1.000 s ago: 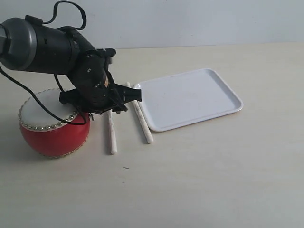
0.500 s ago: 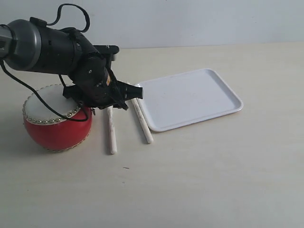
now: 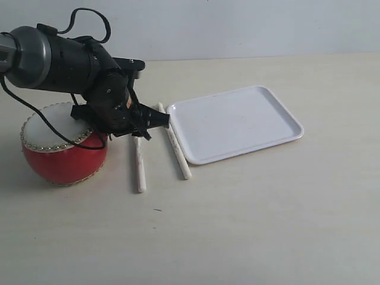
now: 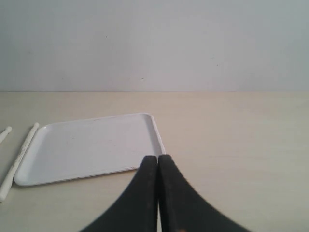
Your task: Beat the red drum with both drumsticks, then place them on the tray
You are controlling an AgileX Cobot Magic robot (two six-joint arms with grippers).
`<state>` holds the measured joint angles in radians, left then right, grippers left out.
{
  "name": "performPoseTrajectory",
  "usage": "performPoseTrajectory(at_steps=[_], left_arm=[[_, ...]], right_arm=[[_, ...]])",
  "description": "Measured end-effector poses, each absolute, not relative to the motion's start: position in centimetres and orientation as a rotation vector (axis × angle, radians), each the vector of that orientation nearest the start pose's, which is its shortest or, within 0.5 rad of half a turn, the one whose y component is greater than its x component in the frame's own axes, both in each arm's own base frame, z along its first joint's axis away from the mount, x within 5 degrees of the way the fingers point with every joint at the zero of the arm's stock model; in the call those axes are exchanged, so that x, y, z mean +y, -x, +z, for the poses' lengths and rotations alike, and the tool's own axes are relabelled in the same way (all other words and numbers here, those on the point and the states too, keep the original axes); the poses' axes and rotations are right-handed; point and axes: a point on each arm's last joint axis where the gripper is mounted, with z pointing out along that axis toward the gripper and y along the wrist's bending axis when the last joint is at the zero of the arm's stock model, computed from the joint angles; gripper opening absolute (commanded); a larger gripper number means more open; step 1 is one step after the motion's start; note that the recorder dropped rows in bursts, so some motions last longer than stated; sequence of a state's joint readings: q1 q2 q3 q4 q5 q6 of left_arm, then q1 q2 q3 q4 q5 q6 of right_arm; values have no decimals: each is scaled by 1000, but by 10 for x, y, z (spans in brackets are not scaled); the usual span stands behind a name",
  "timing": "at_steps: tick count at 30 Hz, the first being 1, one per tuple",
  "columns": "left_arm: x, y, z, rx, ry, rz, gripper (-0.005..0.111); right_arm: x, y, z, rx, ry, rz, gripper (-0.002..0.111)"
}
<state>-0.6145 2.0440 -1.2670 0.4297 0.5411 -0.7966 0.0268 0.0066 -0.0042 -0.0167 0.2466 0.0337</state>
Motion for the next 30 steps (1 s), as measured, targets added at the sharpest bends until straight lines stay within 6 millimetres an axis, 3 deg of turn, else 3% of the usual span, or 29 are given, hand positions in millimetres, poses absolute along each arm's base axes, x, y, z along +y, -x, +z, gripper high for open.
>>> performPoseTrajectory(at_steps=[14, 21, 30], left_arm=[[-218, -343, 134, 2670, -242, -32, 43], [-219, -343, 145, 2642, -160, -121, 43], [-245, -330, 155, 2563, -304, -229, 43]], right_arm=[[1, -56, 192, 1733, 5, 29, 0], [1, -56, 192, 1733, 5, 29, 0], [1, -56, 192, 1733, 5, 29, 0]])
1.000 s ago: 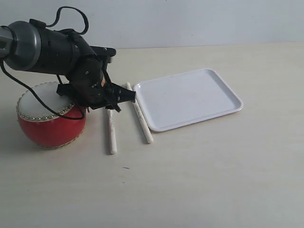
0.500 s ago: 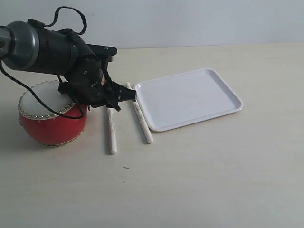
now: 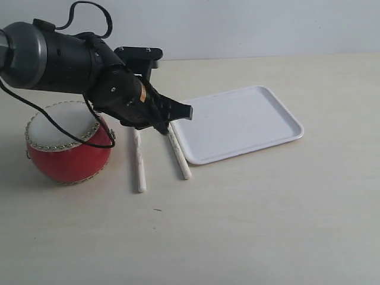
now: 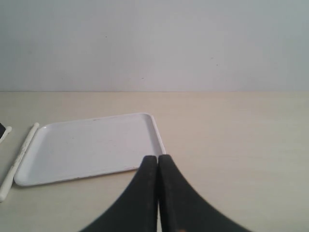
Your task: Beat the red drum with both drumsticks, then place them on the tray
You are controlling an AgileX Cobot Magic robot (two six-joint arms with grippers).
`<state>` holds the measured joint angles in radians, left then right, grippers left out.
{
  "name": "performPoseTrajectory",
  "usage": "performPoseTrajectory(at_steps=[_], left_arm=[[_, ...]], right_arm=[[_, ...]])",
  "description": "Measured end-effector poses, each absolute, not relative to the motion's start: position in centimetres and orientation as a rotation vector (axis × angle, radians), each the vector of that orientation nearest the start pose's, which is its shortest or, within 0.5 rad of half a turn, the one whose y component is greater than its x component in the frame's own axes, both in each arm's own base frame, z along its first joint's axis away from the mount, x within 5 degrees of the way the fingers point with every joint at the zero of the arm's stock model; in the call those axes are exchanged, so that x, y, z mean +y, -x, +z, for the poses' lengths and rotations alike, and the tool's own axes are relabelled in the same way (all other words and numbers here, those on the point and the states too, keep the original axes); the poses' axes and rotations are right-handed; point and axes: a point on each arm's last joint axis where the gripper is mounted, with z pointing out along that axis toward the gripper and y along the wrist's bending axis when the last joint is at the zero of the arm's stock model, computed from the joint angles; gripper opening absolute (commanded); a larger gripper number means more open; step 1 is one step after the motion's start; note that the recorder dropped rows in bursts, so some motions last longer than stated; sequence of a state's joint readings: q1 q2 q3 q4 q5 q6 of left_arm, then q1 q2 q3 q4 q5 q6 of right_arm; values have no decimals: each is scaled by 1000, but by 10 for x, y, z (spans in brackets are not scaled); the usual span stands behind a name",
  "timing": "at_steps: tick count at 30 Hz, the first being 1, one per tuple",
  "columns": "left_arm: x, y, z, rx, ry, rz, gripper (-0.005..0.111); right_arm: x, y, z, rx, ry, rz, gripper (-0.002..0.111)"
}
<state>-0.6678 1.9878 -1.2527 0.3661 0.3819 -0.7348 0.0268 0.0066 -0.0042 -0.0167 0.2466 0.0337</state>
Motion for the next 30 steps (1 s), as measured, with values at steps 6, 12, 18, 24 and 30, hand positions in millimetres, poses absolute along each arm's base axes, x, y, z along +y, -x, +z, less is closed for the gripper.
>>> performPoseTrajectory(at_steps=[6, 12, 18, 24, 30], left_arm=[[-248, -329, 156, 2553, -316, -242, 43], [-249, -329, 156, 2540, -355, -237, 43], [-248, -328, 155, 2544, -442, -190, 42], [-237, -320, 150, 2661, -435, -52, 19], [-235, -314, 147, 2725, -421, 2, 5]], right_arm=[[1, -56, 192, 1733, 5, 29, 0], [1, -56, 192, 1733, 5, 29, 0], [1, -56, 192, 1733, 5, 29, 0], [1, -56, 192, 1733, 5, 29, 0], [1, -56, 192, 1733, 5, 29, 0]])
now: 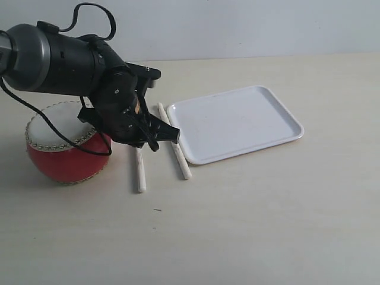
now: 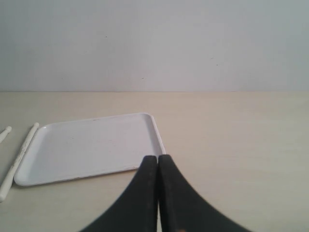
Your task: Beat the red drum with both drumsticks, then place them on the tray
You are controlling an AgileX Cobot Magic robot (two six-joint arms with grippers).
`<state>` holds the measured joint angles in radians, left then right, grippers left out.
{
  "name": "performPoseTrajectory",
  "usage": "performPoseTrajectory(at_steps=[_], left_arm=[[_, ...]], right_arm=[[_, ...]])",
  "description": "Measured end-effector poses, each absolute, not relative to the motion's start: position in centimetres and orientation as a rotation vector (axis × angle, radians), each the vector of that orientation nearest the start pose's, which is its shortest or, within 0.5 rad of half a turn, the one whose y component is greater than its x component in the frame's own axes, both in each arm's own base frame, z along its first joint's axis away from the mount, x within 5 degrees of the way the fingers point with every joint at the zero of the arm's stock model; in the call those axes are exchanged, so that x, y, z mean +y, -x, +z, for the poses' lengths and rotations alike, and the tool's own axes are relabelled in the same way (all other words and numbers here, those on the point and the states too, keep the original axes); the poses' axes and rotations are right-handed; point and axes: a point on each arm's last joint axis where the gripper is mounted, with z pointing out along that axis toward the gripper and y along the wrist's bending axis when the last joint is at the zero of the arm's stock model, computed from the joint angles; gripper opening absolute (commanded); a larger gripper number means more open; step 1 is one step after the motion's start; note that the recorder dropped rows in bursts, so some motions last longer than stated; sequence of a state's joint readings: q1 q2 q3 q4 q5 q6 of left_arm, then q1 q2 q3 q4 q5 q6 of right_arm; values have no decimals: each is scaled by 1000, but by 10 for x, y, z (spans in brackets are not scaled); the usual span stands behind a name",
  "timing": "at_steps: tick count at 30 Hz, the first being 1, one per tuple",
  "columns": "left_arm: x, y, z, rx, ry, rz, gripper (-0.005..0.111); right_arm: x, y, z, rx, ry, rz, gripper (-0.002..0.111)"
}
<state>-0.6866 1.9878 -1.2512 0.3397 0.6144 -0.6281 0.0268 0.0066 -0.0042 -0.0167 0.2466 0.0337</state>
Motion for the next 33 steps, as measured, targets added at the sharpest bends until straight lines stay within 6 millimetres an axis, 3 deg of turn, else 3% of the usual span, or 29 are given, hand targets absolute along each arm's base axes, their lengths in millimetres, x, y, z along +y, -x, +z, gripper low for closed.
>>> performPoseTrajectory(at_steps=[3, 7, 13, 20, 33], left_arm=[[-239, -311, 147, 2718, -477, 10, 15], [-248, -303, 147, 2672, -695, 46, 27], [-250, -299, 144, 2664, -804, 105, 27], [-249, -301, 116, 2703, -848, 169, 27], [-252, -305, 114, 2662, -851, 140, 27]], right_arm=[[1, -56, 192, 1733, 5, 29, 0], [1, -56, 192, 1733, 5, 29, 0], [1, -56, 192, 1733, 5, 29, 0], [1, -56, 192, 1733, 5, 29, 0], [1, -56, 192, 1733, 5, 29, 0]])
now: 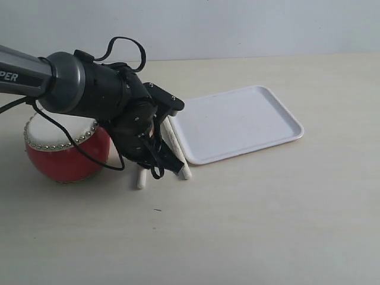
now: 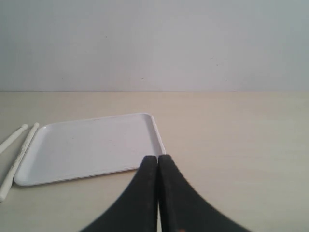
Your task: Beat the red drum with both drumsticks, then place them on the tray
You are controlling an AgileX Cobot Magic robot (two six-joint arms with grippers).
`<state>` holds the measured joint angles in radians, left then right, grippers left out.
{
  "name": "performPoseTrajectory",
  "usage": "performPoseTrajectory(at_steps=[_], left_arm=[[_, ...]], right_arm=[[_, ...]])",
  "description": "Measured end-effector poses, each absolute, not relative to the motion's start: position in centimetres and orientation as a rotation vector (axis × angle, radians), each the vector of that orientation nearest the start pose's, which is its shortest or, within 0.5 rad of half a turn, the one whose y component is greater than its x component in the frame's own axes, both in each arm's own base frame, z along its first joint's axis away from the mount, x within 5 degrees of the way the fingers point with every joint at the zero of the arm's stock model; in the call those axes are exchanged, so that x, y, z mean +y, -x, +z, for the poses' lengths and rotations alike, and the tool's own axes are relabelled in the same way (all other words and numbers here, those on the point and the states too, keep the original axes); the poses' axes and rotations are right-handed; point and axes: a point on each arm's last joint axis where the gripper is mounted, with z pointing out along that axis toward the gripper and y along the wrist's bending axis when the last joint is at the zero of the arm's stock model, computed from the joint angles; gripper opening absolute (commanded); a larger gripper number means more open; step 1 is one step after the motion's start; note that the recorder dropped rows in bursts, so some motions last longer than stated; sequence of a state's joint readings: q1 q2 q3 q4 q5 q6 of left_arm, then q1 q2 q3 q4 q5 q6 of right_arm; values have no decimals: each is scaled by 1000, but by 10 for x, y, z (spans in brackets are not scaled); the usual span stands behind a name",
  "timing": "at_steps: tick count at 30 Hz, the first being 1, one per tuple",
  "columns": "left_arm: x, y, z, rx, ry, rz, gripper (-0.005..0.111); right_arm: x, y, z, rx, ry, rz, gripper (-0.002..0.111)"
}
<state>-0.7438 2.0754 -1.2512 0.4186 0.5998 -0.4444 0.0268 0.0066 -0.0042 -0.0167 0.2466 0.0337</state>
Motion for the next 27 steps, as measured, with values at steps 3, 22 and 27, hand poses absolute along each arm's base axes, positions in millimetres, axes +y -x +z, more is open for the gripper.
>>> performPoseTrajectory(at_steps=[3, 22, 27], left_arm=[[-254, -306, 114, 2647, -845, 108, 27], [-255, -319, 122, 2626, -593, 47, 42], [-263, -336, 142, 2622, -413, -96, 54]], right_arm=[[1, -56, 192, 1733, 5, 29, 0], [1, -56, 192, 1733, 5, 29, 0], [1, -56, 192, 1733, 5, 29, 0]])
